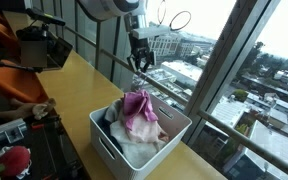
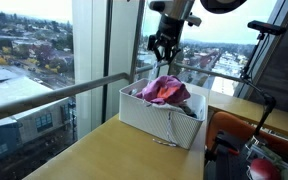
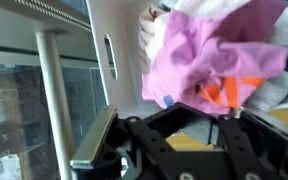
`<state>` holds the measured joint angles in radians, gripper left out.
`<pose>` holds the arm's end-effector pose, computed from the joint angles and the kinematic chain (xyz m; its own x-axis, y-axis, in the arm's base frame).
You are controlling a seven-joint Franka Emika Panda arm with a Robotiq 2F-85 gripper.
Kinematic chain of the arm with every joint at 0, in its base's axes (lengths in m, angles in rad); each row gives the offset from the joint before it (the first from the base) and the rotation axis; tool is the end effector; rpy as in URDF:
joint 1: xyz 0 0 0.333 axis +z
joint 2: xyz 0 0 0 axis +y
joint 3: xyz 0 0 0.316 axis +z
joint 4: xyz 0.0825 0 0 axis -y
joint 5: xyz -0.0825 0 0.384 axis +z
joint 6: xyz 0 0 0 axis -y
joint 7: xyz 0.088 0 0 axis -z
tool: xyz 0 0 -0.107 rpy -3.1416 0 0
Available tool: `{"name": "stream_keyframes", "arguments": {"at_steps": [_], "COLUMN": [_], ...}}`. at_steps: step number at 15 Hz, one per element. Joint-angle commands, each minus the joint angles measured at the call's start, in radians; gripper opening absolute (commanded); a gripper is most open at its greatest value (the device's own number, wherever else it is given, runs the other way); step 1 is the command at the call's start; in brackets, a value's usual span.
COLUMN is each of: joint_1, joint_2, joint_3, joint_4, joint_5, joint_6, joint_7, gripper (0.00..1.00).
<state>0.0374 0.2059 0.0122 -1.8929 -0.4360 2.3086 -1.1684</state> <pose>0.6276 0.0223 0.4185 0.1280 0.9535 -0.2730 0.9576 -0.0471 0.2843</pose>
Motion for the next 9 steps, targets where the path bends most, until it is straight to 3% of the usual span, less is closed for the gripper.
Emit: {"name": "stream_keyframes", "arguments": {"at_steps": [1,9], "joint_1": [-0.033,-0.058], "joint_2": [-0.053,0.004], "joint_3": [-0.03,-0.03], "joint_4": [-0.036,-0.172], "joint_5": [-0.055,-0.023], "joint_6": [-0.018,0.02], "joint_7": [0.028,0.112], "gripper": [0.0,0.0]}}
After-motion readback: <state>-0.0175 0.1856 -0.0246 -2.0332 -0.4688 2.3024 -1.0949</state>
